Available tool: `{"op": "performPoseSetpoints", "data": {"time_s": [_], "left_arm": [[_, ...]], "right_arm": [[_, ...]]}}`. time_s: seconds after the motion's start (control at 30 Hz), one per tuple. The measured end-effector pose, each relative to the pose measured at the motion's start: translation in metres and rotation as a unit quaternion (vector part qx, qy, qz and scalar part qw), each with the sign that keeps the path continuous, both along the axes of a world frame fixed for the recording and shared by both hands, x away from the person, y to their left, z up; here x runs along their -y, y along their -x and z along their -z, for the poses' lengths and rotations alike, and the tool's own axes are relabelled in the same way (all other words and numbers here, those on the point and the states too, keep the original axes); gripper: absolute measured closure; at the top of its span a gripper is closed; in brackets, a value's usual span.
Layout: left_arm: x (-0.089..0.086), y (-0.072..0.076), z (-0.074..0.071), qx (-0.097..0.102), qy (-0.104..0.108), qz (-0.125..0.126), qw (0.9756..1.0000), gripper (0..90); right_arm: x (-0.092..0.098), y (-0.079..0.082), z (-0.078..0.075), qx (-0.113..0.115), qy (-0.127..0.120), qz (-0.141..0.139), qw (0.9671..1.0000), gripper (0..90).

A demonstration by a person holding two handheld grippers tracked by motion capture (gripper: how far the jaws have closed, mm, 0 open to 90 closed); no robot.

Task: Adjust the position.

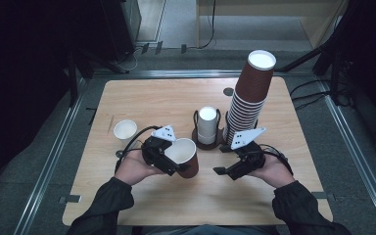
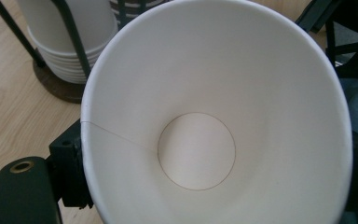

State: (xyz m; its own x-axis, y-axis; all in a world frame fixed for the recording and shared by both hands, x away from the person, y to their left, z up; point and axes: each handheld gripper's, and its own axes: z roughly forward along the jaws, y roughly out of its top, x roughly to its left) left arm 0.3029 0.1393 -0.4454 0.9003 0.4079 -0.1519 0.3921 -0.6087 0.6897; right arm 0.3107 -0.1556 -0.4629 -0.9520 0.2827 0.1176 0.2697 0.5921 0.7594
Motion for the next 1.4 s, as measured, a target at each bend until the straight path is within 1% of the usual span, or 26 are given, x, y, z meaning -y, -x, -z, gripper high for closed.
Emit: {"op": "performPoseSetpoints", "data": {"time_s": [0.03,0.07,0.23,0.27,0.4,0.5,0.6,0.67,0.73,0.8,0.87,0.9,1.0,1.13,1.27,1.4], "left_arm": [[-0.001,0.0,0.001,-0.001,-0.001,-0.004,1.0,12.4],[-0.003,0.001,0.001,0.004,-0.003,-0.008,0.9999,12.4],[-0.012,0.003,-0.001,0.004,0.002,-0.021,0.9998,12.4],[-0.014,0.004,-0.001,0.003,0.004,-0.025,0.9997,12.3],[-0.022,0.006,0.0,0.005,-0.003,-0.031,0.9995,12.2],[-0.028,0.008,-0.001,0.003,0.0,-0.042,0.9991,12.1],[-0.036,0.009,-0.002,0.003,0.003,-0.051,0.9987,12.1],[-0.042,0.01,-0.002,0.004,0.002,-0.058,0.9983,12.1],[-0.048,0.011,-0.001,0.002,-0.004,-0.067,0.9978,12.0],[-0.054,0.012,0.0,-0.002,-0.005,-0.073,0.9973,11.9],[-0.059,0.012,0.001,0.001,-0.01,-0.075,0.9971,11.7],[-0.062,0.013,0.001,-0.002,-0.009,-0.081,0.9967,11.5],[-0.069,0.016,0.0,0.003,-0.01,-0.087,0.9962,11.3],[-0.082,0.018,0.0,0.009,-0.014,-0.101,0.9948,11.3],[-0.094,0.019,0.002,0.01,-0.026,-0.113,0.9932,11.0],[-0.107,0.022,0.004,0.006,-0.031,-0.132,0.9908,10.9]], "right_arm": [[0.001,0.0,0.0,0.0,0.001,0.002,1.0,21.7],[0.001,-0.001,0.0,-0.002,0.002,0.006,1.0,21.7],[0.002,-0.001,0.002,0.005,0.015,0.011,0.9998,21.7],[0.002,-0.001,0.002,0.004,0.016,0.011,0.9998,21.6],[0.003,0.0,0.002,0.006,0.019,0.007,0.9998,21.5],[0.004,-0.001,0.001,0.011,0.026,0.005,0.9996,21.1],[0.006,-0.002,0.001,0.012,0.026,0.005,0.9996,21.0],[0.006,-0.003,0.0,0.014,0.025,0.005,0.9996,21.0],[0.006,-0.004,0.0,0.016,0.023,0.004,0.9996,21.0],[0.005,-0.005,0.0,0.014,0.025,0.004,0.9996,21.0],[0.003,-0.006,0.0,0.014,0.025,0.002,0.9996,21.0],[0.003,-0.007,0.0,0.014,0.025,0.002,0.9996,21.1],[0.001,-0.007,0.0,0.011,0.025,-0.001,0.9996,21.0],[0.0,-0.008,0.001,0.012,0.023,-0.002,0.9997,21.0],[0.0,-0.008,0.001,0.011,0.026,-0.004,0.9996,21.0],[0.0,-0.008,0.002,0.01,0.029,-0.002,0.9995,21.0]]}}
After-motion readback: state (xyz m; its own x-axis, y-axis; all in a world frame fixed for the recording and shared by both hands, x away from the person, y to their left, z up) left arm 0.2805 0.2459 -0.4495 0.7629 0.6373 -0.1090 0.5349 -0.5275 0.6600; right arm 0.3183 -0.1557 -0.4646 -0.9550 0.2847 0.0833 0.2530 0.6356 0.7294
